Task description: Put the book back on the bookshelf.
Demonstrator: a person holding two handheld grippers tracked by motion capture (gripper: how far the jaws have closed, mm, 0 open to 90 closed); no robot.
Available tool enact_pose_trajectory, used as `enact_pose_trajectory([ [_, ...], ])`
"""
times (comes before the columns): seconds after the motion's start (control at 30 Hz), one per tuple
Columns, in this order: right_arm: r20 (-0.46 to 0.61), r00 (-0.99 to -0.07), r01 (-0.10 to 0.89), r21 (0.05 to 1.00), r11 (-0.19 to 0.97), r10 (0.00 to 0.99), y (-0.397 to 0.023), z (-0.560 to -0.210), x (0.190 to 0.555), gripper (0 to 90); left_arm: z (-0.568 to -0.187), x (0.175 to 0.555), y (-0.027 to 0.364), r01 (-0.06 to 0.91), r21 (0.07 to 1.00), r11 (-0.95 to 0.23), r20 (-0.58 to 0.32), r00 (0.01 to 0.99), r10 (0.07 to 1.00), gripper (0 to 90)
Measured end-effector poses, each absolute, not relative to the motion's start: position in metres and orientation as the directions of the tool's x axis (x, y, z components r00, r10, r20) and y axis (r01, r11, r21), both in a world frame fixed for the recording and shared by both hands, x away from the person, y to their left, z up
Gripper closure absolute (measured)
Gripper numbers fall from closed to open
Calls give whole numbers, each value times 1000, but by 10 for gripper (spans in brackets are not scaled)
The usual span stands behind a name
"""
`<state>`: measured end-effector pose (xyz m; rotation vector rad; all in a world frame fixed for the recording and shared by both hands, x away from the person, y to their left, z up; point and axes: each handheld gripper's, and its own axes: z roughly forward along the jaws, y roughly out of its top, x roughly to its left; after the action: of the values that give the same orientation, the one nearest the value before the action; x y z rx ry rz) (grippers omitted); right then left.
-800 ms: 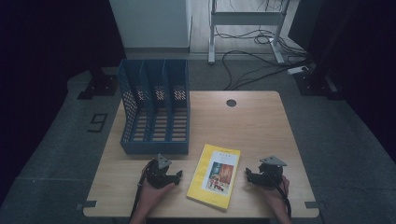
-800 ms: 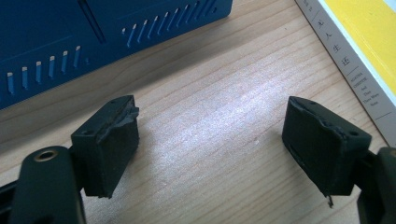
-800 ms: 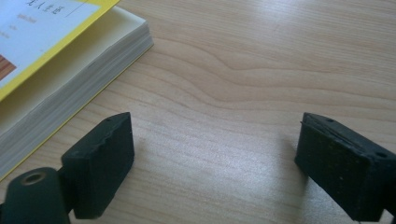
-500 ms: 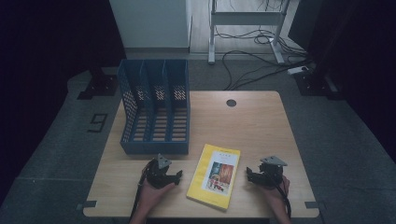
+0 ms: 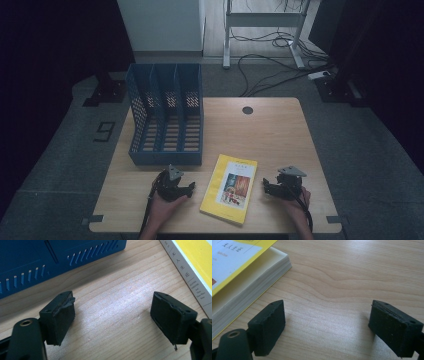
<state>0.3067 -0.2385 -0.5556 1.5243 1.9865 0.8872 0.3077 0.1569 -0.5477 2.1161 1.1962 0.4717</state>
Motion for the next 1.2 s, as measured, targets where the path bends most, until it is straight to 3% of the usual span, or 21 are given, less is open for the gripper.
enact_pose_trajectory([
  [0.33,13,-237,651,745,149,971,-238,-556,302,168,-548,306,157,621,693,-365,-8,513,858,205],
  [0.47,16,-266,644,747,165,964,-237,-555,301,185,-547,305,157,627,694,-353,-8,498,867,215],
  [0.83,21,-291,606,778,168,956,-226,-542,292,210,-548,305,154,632,686,-361,-9,504,864,144],
  [1.2,56,-344,576,801,164,937,-213,-529,284,215,-546,302,158,632,707,-318,-52,495,867,195],
])
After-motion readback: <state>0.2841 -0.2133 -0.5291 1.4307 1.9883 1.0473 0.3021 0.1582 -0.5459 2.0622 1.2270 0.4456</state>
